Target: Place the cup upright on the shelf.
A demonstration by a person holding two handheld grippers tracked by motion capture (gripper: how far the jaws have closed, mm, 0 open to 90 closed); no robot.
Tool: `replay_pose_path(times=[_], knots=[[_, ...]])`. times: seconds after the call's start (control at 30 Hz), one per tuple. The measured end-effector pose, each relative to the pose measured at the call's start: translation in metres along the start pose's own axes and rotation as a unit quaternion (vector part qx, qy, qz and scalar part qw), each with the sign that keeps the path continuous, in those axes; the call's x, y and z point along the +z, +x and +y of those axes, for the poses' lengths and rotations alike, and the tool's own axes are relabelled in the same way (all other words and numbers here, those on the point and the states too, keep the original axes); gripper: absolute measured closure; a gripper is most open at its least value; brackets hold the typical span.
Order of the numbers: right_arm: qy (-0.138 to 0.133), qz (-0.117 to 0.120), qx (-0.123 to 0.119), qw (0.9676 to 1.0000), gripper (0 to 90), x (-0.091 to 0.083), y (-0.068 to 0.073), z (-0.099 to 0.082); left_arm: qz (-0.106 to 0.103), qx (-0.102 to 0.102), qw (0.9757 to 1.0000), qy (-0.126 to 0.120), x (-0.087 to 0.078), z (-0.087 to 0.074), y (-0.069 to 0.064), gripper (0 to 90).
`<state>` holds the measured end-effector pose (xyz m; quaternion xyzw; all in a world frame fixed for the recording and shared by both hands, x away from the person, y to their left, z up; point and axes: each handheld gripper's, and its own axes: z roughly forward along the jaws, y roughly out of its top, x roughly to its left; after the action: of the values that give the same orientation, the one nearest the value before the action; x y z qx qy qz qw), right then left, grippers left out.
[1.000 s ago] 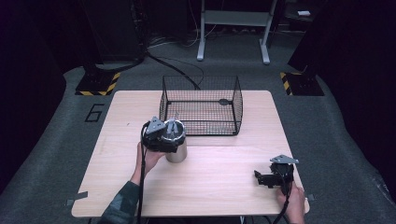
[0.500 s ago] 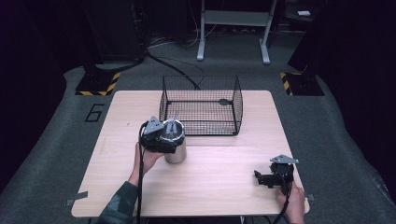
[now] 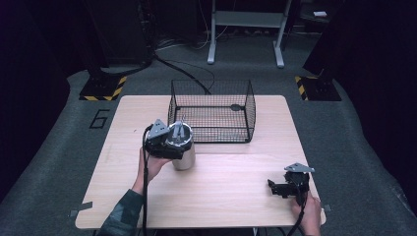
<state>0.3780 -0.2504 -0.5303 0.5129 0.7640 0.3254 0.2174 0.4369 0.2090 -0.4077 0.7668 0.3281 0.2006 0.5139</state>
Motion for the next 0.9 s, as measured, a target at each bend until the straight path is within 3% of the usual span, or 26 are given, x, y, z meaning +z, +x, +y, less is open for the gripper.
replay_pose_path(times=[0.33,0.9], knots=[[0.001,0.0,-0.003,1.0,0.0,0.0,0.0,0.0,-0.005,0.001,0.9999,-0.011,-0.008,0.013,0.001,3.4],[0.001,-0.001,0.0,1.0,0.0,0.0,0.0,0.0,-0.03,-0.002,0.9994,-0.015,-0.013,0.037,0.003,3.4]])
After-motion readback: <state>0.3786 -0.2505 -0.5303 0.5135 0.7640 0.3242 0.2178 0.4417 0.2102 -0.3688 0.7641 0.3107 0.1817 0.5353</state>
